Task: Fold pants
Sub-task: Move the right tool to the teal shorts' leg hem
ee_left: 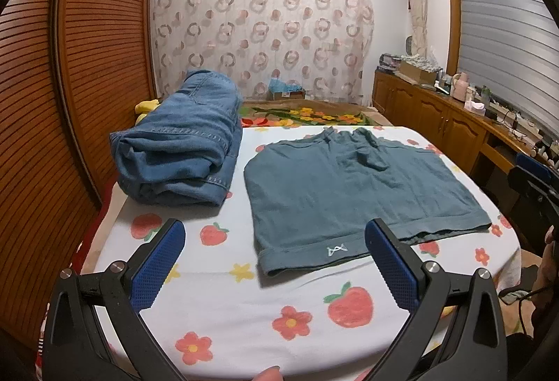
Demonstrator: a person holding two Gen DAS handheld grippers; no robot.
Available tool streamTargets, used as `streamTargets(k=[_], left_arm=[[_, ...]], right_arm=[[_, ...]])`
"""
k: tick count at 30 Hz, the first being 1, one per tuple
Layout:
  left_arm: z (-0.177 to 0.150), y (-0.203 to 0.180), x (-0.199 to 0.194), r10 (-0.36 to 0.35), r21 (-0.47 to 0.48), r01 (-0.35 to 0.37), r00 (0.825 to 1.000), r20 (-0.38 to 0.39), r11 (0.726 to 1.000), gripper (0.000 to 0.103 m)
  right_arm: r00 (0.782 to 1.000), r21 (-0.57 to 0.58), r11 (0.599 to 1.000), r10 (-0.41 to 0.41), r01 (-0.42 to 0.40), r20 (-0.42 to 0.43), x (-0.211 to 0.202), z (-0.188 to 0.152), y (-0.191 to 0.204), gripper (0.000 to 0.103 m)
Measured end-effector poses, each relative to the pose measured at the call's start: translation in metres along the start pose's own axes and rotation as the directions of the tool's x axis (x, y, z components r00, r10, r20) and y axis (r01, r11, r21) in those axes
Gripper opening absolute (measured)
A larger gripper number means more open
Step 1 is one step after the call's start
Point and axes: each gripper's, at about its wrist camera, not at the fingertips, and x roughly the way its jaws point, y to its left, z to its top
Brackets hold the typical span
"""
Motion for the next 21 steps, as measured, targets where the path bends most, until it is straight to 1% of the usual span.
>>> streamTargets(k=[5, 9, 12, 15, 19, 21], left_arm=[[-0.006, 0.008, 0.007, -0.018, -0.012, 0.018, 1.0, -0.018, 1.0, 0.103], [-0.011, 0.015, 0.011, -0.018, -0.014, 0.017, 0.999, -0.029, 1.0, 0.103], [-0.013, 0.02, 0.014, -0.021, -0.019, 0.02, 0.999, -0.036, 1.0, 0.103], [-0.015, 0.027, 0.018, -0.006, -0.019, 0.005, 0.999, -0.046, 1.0, 0.103], [-0.018, 0.037, 0.023, -0.002, -0.026, 0.0, 0.998, -0.061, 1.0, 0.103], [-0.019, 0.04, 0.025, 0.004, -0.026, -0.006, 0.998, -0.066, 1.0, 0.103]], right_arm=[[1.0, -0.003, 1.0, 0.016, -0.016, -0.022, 0.007, 0.001, -0.002, 0.095], [0.999, -0.015, 0.999, 0.032, -0.032, -0.041, 0.013, 0.003, -0.001, 0.095], [0.997, -0.029, 0.998, 0.057, -0.059, -0.057, 0.022, 0.005, 0.001, 0.095], [0.993, -0.042, 0.995, 0.089, -0.092, -0.077, 0.031, 0.007, 0.002, 0.095], [0.985, -0.051, 0.988, 0.136, -0.142, -0.11, 0.042, 0.007, 0.006, 0.095], [0.979, -0.061, 0.984, 0.159, -0.168, -0.127, 0.048, 0.007, 0.009, 0.092]])
